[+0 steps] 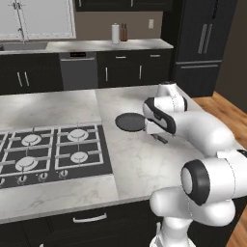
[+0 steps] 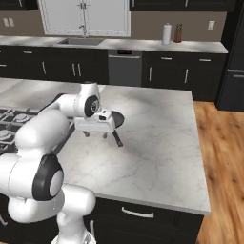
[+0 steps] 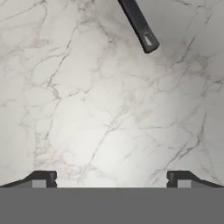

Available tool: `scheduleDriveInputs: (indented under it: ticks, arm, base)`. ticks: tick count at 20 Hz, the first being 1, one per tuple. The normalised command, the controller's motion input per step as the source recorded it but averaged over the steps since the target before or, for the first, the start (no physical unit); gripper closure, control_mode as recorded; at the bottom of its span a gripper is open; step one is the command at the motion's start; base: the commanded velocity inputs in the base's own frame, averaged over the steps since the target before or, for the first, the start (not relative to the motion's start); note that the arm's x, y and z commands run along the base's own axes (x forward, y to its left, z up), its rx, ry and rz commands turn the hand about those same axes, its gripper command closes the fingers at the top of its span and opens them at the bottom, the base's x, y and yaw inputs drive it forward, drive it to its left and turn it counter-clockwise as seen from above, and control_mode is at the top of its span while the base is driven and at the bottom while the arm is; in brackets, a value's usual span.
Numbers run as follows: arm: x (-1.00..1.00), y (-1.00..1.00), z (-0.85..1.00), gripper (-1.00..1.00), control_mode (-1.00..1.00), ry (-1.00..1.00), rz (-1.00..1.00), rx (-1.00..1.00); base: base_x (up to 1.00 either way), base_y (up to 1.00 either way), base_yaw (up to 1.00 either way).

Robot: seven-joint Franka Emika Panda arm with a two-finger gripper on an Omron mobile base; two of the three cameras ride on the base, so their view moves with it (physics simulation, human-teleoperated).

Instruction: Place both pans onto different burners. Then place the lime and the chicken drumstick on different pans.

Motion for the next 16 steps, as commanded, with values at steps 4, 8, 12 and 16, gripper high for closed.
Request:
scheduleDriveInputs:
  ticks: [4, 8, 12, 16]
  arm:
    - [0.28, 0.00, 0.00, -1.00, -1.00, 0.04, 0.02, 0.00]
    - [0.28, -0.03, 0.00, -1.00, -1.00, 0.03, 0.01, 0.00]
    - [0.30, -0.16, 0.00, -1.00, -1.00, 0.01, 0.03, 0.00]
    - [0.31, -0.20, -0.05, -1.00, -1.00, 0.00, 0.04, 0.00]
  base:
    - [0.00, 0.00, 0.00]
    - [0.00, 0.00, 0.00]
    - [0.00, 0.00, 0.00]
    - [0.00, 0.00, 0.00]
